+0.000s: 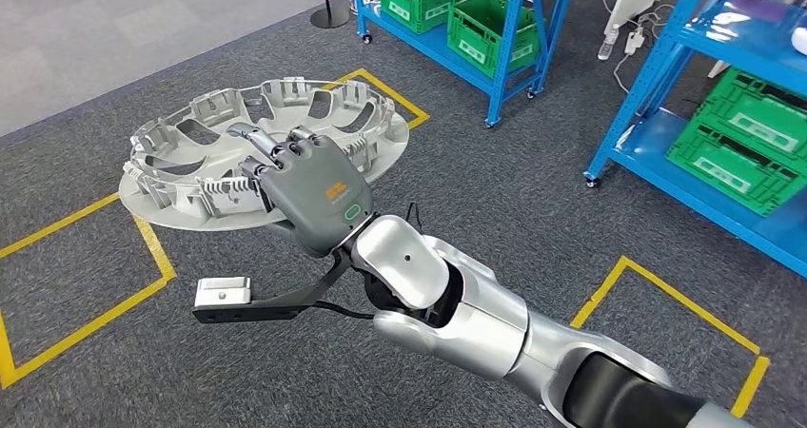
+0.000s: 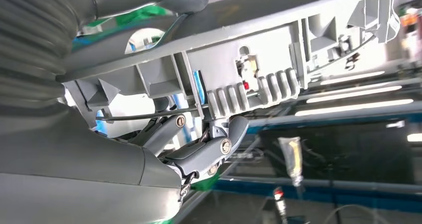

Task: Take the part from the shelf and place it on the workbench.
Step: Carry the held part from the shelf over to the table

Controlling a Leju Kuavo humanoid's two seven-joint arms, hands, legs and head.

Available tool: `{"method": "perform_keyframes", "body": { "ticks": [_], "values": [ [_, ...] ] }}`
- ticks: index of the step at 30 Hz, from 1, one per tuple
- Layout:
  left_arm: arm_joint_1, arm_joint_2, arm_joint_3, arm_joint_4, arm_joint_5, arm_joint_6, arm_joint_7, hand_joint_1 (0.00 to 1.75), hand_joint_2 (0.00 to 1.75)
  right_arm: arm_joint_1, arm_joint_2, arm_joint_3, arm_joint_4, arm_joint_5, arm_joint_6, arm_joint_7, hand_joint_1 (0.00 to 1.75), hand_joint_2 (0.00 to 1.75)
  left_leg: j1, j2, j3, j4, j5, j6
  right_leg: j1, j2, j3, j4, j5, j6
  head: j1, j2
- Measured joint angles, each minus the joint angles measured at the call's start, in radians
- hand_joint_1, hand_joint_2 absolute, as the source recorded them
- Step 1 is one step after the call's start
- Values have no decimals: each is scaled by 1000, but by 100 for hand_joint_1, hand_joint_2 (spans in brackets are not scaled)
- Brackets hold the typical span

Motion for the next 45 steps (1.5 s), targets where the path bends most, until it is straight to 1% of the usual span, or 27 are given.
{"method": "perform_keyframes", "body": {
  "ticks": [2,3,5,6,8,10,12,13,14,16,18,20,21,23,25,27,28,29,31,33,36,38,40,42,43,44,45],
  "values": [
    [-3,-1,0,0,4,0,0,0,175,-1,2,0,0,0,-2,-2,175,175,-3,42,57,-104,34,9,5,-21,2,5,-7,11,2,0],
    [-4,-1,0,0,6,0,-1,0,175,-1,4,0,1,0,-4,-4,175,175,-6,50,64,-120,37,16,8,-30,4,6,-8,17,3,0],
    [-3,0,0,0,7,0,-1,0,175,-2,8,0,1,0,-8,-5,175,175,-9,26,63,-121,43,30,7,-48,9,3,-10,28,5,0],
    [-3,1,0,0,8,0,-1,0,175,-3,10,0,1,0,-9,-6,175,175,-8,14,64,-124,46,36,4,-39,10,8,-16,35,5,0],
    [-5,3,0,-1,9,0,-1,0,175,-5,14,0,2,0,-11,-7,175,175,-4,-12,67,-131,52,51,-4,18,-13,65,-53,45,7,0],
    [-8,4,0,-1,10,0,-1,0,175,-5,13,0,6,-1,-12,-8,175,175,-4,-38,64,-132,54,59,-7,74,-77,195,-113,49,9,0],
    [-7,4,0,-1,12,0,0,0,175,-4,12,0,12,-1,-12,-8,175,175,-6,-69,61,-130,55,61,-6,85,-129,288,-136,49,10,0],
    [-5,4,0,-1,13,0,0,0,175,-4,12,0,14,-1,-12,-8,175,175,-6,-85,61,-129,56,61,-6,87,-130,281,-120,47,10,0],
    [-4,4,0,-1,15,0,0,0,175,-4,12,0,16,-2,-12,-8,175,175,-6,-101,60,-127,57,60,-5,92,-109,235,-87,44,10,0],
    [-2,2,0,-1,16,0,0,0,175,-5,12,0,19,-2,-12,-8,175,175,-6,-130,57,-121,58,54,-6,134,-44,96,-24,36,10,0],
    [-3,1,1,0,16,0,0,0,175,-6,13,0,20,-3,-12,-9,175,175,-3,-154,49,-119,61,41,-4,169,-10,21,-4,30,11,0],
    [-1,1,2,0,16,0,1,0,175,-9,14,0,20,-3,-12,-9,175,175,0,-176,41,-125,67,25,0,155,-7,11,-2,21,12,0],
    [0,1,3,0,16,0,1,0,175,-10,16,0,21,-3,-12,-9,175,175,1,-169,37,-124,67,20,-1,142,-4,6,2,14,12,0],
    [0,1,4,0,16,0,2,0,175,-14,20,0,22,-3,-12,-8,175,175,-2,-115,14,-83,42,13,-4,114,3,-5,10,1,8,0],
    [-4,1,5,0,16,0,2,0,175,-15,21,0,26,-2,-13,-8,175,175,-3,-54,-39,32,-19,8,-3,84,5,-9,11,-6,3,0],
    [-6,0,5,0,16,-1,2,0,175,-15,21,0,31,-1,-13,-8,175,175,0,-40,-86,135,-57,0,-1,52,4,-8,9,-7,3,0],
    [-5,1,5,0,16,-1,2,0,175,-14,21,0,33,-1,-13,-8,175,175,2,-37,-87,141,-51,-3,-2,38,4,-8,8,-7,3,0],
    [-4,1,5,0,16,-2,3,0,175,-14,21,0,34,-1,-13,-8,175,175,3,-31,-66,104,-27,-5,-2,25,4,-7,6,-5,3,0],
    [-5,1,5,0,16,-2,3,0,175,-14,21,0,35,-1,-14,-8,175,175,3,4,10,-29,29,-5,0,0,6,-1,-1,4,3,0],
    [-8,0,5,0,16,-2,4,0,175,-14,21,0,35,0,-15,-8,175,175,-1,30,55,-110,53,7,5,-19,8,4,-10,16,5,0],
    [-6,0,6,0,16,-3,5,0,175,-17,21,0,35,0,-18,-8,175,175,-4,6,54,-118,52,29,4,-37,16,5,-18,34,9,0],
    [-7,1,7,-1,17,-2,6,0,175,-19,22,0,35,0,-20,-9,175,175,0,-16,56,-122,54,43,-3,7,3,42,-47,46,10,0],
    [-11,2,7,-1,18,-1,6,0,175,-18,21,0,37,0,-22,-9,175,175,2,-39,57,-123,56,51,-6,66,-51,156,-103,50,12,0],
    [-12,1,7,-1,19,-1,6,0,175,-17,19,0,41,-1,-25,-10,175,175,1,-67,57,-122,55,54,-5,82,-117,276,-140,49,14,0],
    [-12,1,7,-1,19,0,7,0,175,-17,18,0,43,-1,-27,-11,175,175,1,-83,57,-121,55,54,-5,84,-132,292,-132,47,15,0],
    [-11,1,7,-1,19,0,7,0,175,-17,18,0,45,-2,-28,-11,175,175,0,-99,57,-120,55,54,-4,87,-127,269,-104,43,15,0],
    [-11,1,8,-1,19,0,7,0,175,-17,18,0,45,-3,-28,-12,175,175,0,-115,57,-119,56,53,-4,96,-105,210,-65,39,15,0]
  ]
}}
